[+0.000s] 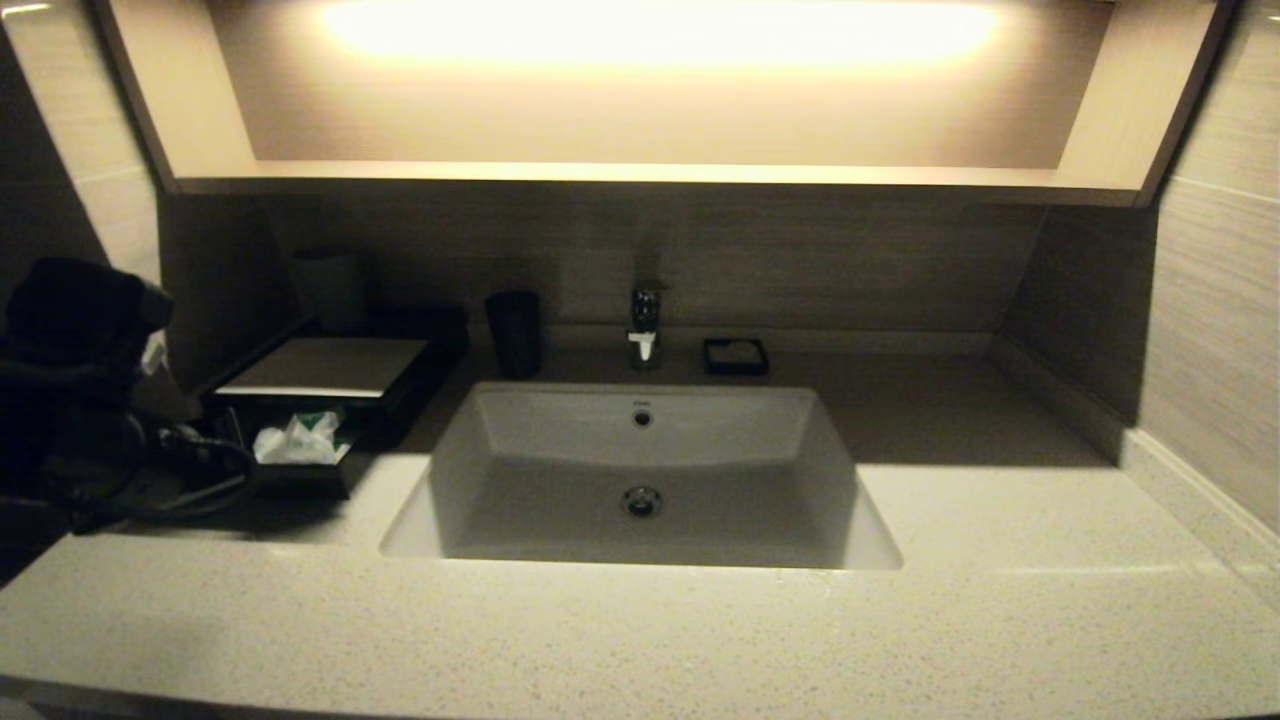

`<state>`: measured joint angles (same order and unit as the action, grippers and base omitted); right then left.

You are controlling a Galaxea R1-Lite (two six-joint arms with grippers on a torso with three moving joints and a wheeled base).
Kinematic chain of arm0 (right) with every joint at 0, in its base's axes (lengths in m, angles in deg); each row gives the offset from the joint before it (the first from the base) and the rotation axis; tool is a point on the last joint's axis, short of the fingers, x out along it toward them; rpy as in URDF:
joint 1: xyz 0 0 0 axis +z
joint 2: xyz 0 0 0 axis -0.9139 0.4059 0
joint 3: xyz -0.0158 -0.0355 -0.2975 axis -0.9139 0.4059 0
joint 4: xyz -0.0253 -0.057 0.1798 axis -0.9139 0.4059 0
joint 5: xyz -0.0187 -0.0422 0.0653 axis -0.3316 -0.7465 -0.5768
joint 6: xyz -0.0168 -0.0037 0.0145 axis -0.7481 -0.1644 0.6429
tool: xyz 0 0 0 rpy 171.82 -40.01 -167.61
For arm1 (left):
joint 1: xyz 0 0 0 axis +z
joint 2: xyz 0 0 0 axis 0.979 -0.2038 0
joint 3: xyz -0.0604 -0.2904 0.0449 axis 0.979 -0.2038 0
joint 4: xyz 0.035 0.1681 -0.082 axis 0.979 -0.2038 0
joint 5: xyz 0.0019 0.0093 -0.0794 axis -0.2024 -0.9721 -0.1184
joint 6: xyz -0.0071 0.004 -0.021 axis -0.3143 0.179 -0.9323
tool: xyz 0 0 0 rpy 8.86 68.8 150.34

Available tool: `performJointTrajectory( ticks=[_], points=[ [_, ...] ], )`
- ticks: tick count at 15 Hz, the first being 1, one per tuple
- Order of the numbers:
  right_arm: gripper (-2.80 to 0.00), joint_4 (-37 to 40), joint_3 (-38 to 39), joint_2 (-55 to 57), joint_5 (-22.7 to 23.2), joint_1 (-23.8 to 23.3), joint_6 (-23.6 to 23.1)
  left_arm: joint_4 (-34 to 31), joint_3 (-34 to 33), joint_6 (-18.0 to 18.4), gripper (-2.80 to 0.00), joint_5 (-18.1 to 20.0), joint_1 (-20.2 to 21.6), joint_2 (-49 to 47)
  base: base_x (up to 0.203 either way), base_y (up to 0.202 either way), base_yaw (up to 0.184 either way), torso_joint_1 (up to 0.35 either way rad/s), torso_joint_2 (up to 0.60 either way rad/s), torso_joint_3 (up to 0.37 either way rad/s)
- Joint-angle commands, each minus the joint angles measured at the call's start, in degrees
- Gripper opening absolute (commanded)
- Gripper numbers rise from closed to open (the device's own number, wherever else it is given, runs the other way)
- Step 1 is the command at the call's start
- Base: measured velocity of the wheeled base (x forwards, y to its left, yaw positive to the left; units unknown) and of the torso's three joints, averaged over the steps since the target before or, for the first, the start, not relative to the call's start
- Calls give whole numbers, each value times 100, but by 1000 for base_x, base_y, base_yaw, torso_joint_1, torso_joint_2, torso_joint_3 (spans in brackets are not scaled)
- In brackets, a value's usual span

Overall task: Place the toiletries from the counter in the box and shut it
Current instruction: Close the drawer

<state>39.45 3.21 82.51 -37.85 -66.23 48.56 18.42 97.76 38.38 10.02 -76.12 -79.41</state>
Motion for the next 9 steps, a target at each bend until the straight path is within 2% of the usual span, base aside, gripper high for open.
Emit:
performJointTrajectory(
  ticks=[1, 9],
  points=[
    [-280, 0, 9, -3, 2, 1, -2, -6, -10, -8, -280, -9, 24, -135, 0, 0, 0, 0, 0, 0],
    [-280, 0, 9, 5, 2, 1, -2, 74, 43, 62, -280, 0, 16, -636, 0, 0, 0, 0, 0, 0]
  ],
)
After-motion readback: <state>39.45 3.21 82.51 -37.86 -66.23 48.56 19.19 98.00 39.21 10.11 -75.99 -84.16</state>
